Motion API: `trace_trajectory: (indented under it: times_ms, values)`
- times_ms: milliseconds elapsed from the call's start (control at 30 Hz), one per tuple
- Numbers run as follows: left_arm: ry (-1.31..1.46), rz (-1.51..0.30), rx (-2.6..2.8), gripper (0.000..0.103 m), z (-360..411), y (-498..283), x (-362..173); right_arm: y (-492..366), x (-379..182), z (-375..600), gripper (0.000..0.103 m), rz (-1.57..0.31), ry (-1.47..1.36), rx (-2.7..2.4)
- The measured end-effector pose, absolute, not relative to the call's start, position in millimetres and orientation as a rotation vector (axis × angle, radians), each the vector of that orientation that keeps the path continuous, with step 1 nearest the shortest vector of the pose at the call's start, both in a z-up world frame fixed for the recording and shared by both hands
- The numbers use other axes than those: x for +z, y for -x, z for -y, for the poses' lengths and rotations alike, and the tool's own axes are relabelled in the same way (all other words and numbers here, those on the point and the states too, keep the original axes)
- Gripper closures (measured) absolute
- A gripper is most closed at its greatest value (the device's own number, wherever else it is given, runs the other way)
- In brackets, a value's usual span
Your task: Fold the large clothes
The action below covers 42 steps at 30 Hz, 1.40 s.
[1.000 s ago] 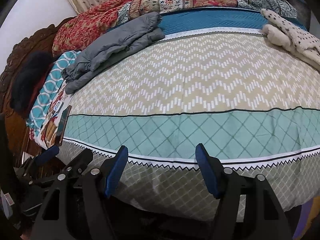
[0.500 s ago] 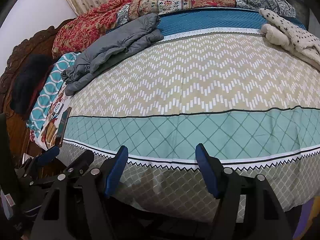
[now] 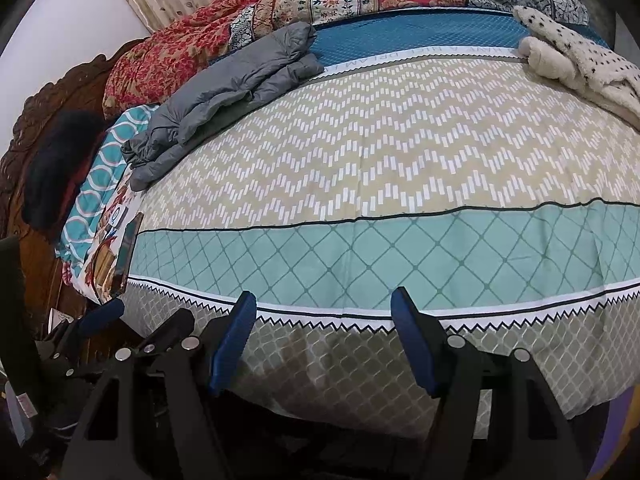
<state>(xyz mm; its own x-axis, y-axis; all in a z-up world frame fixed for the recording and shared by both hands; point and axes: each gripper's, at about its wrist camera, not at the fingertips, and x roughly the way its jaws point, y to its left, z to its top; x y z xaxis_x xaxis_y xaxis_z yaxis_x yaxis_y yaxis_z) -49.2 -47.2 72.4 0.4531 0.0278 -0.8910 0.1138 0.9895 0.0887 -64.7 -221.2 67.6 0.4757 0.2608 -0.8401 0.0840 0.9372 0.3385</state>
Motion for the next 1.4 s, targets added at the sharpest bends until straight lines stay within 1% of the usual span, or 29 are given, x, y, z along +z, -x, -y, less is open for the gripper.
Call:
trace_trajectory:
  times_ms: [600,1067,1400]
  values:
    - [-0.124,-1.075,-0.044,0.007,40,51,83,67,69,220,0.075,-1.069,-0.361,0.115]
    - [-0.186,-1.044,0.015,0.007,35,53,95,66,76,219,0.075,-1.047,-0.351,0.128]
    - [-0.174,-1.098,0.023,0.007,25,54,88,68,79,216,0.075,-1.040,-0.347,0.138]
